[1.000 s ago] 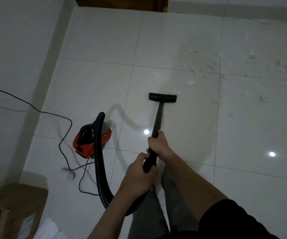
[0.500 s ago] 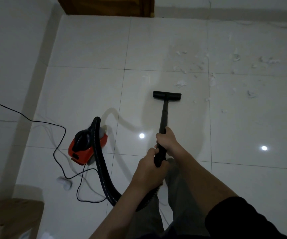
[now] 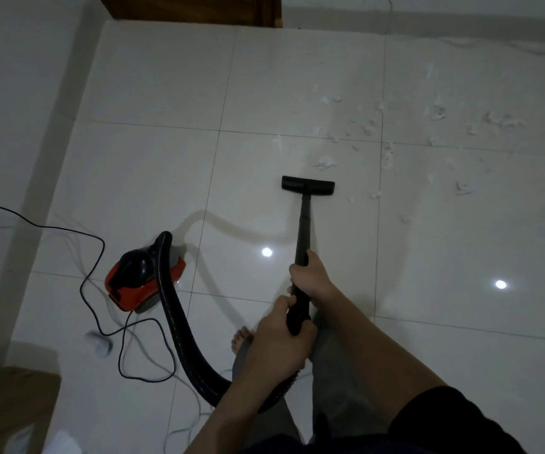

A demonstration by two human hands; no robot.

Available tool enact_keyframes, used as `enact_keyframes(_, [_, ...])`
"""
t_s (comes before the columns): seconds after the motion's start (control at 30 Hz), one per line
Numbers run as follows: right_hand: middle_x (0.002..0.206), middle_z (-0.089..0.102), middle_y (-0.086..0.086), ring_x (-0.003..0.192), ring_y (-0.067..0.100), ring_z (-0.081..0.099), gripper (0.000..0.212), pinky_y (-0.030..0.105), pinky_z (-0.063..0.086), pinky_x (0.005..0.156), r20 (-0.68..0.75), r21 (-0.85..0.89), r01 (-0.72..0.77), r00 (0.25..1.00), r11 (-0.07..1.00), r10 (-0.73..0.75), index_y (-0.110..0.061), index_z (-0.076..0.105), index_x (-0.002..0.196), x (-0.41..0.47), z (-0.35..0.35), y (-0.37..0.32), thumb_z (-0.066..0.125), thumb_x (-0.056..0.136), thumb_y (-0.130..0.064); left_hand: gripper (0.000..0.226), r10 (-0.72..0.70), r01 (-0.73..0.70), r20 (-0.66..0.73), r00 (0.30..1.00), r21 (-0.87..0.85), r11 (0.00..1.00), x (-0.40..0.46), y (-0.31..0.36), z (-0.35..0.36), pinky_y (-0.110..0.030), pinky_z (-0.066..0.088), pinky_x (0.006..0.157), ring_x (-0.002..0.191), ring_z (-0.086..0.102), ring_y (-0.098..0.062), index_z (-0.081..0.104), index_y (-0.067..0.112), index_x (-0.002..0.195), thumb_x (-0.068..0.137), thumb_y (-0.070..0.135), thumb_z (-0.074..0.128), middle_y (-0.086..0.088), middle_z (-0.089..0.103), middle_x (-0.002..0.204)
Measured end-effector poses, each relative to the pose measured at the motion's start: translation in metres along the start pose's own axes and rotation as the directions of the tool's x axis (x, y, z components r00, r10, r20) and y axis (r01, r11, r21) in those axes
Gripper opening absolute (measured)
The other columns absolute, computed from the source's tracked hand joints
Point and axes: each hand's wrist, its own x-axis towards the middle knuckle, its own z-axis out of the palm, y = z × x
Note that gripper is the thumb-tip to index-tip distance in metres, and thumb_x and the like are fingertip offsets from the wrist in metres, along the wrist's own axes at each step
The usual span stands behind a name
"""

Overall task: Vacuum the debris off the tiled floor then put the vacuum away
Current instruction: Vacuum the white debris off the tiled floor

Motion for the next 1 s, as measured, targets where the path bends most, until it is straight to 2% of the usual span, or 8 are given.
enact_keyframes(0.07, [0.081,0.046,0.012,0.049,0.019,0.051,0.04,0.026,0.047,0.043,0.006,-0.01,0.0,1.0,1.0,0.0,-0.008,0.039,0.13,0.005,-0.016,-0.005,0.045,0.091,-0.001,0.018,-0.004,0.004,0.003,1.0,-0.05,0.999,0.005,0.016,0.013,-0.023,0.047,0.051,0.054,0.057,-0.007,0.049,0.039,0.096,0.09,0.023,0.052,-0.005,0.065,0.077])
enact_keyframes(0.13, [0.08,0.046,0.012,0.049,0.019,0.051,0.044,0.026,0.047,0.043,0.011,-0.023,0.012,1.0,1.0,-0.012,-0.007,0.038,0.134,0.012,-0.031,-0.012,0.045,0.091,-0.001,0.017,-0.004,0.003,-0.009,1.0,-0.066,0.998,0.012,0.029,0.023,-0.029,0.048,0.056,0.057,0.057,-0.011,0.048,0.039,0.092,0.09,0.023,0.053,-0.006,0.064,0.076])
enact_keyframes(0.3, [0.081,0.05,0.011,0.052,0.019,0.053,0.061,0.027,0.048,0.044,0.042,-0.065,0.024,0.999,0.998,-0.021,-0.015,0.026,0.15,0.034,-0.059,-0.029,0.046,0.094,-0.002,0.016,-0.011,0.01,-0.026,1.0,-0.049,0.999,0.038,0.05,0.041,-0.03,0.049,0.057,0.055,0.056,-0.008,0.048,0.036,0.099,0.091,0.024,0.054,-0.001,0.063,0.073])
enact_keyframes(0.43, [0.078,0.049,0.009,0.045,0.015,0.052,0.041,0.026,0.048,0.046,0.05,-0.069,0.034,0.998,0.997,-0.031,-0.026,0.03,0.121,0.049,-0.071,-0.044,0.047,0.093,-0.001,0.022,-0.031,0.031,-0.042,0.999,-0.005,1.0,0.06,0.061,0.048,-0.038,0.055,0.065,0.061,0.061,-0.012,0.047,0.033,0.108,0.088,0.028,0.054,-0.001,0.066,0.076])
enact_keyframes(0.57, [0.079,0.05,0.009,0.048,0.017,0.054,0.039,0.029,0.05,0.045,0.034,-0.103,0.046,0.999,0.994,-0.042,-0.027,0.026,0.115,0.065,-0.075,-0.057,0.047,0.092,-0.004,0.027,-0.01,0.012,-0.072,0.997,0.029,0.999,0.078,0.071,0.048,-0.04,0.056,0.067,0.063,0.064,-0.015,0.05,0.026,0.108,0.083,0.032,0.054,-0.001,0.065,0.079])
enact_keyframes(0.67, [0.077,0.05,0.008,0.055,0.019,0.056,0.032,0.041,0.057,0.06,0.03,-0.138,0.082,0.996,0.987,-0.078,-0.023,0.034,0.111,0.079,-0.076,-0.068,0.048,0.088,-0.006,0.028,-0.01,0.011,-0.084,0.996,0.013,1.0,0.093,0.078,0.044,-0.034,0.054,0.061,0.069,0.063,-0.02,0.051,0.026,0.107,0.08,0.034,0.052,-0.007,0.064,0.09])
enact_keyframes(0.8, [0.07,0.047,0.007,0.035,0.005,0.049,0.032,0.02,0.045,0.04,0.017,-0.138,0.087,0.996,0.987,-0.086,-0.02,0.033,0.115,0.095,-0.08,-0.093,0.044,0.093,0.001,0.026,-0.007,0.006,-0.054,0.999,-0.022,1.0,0.115,0.091,0.034,-0.017,0.043,0.052,0.06,0.06,-0.008,0.047,0.032,0.114,0.089,0.025,0.052,-0.003,0.065,0.084])
enact_keyframes(1.0, [0.071,0.047,0.008,0.032,0.006,0.048,0.035,0.024,0.045,0.04,-0.005,-0.128,0.068,0.998,0.989,-0.07,-0.021,0.026,0.112,0.113,-0.08,-0.124,0.045,0.094,0.001,0.037,-0.014,0.013,-0.027,1.0,-0.02,1.0,0.141,0.112,0.019,-0.009,0.039,0.051,0.061,0.056,-0.003,0.045,0.023,0.127,0.091,0.024,0.053,0.001,0.06,0.087])
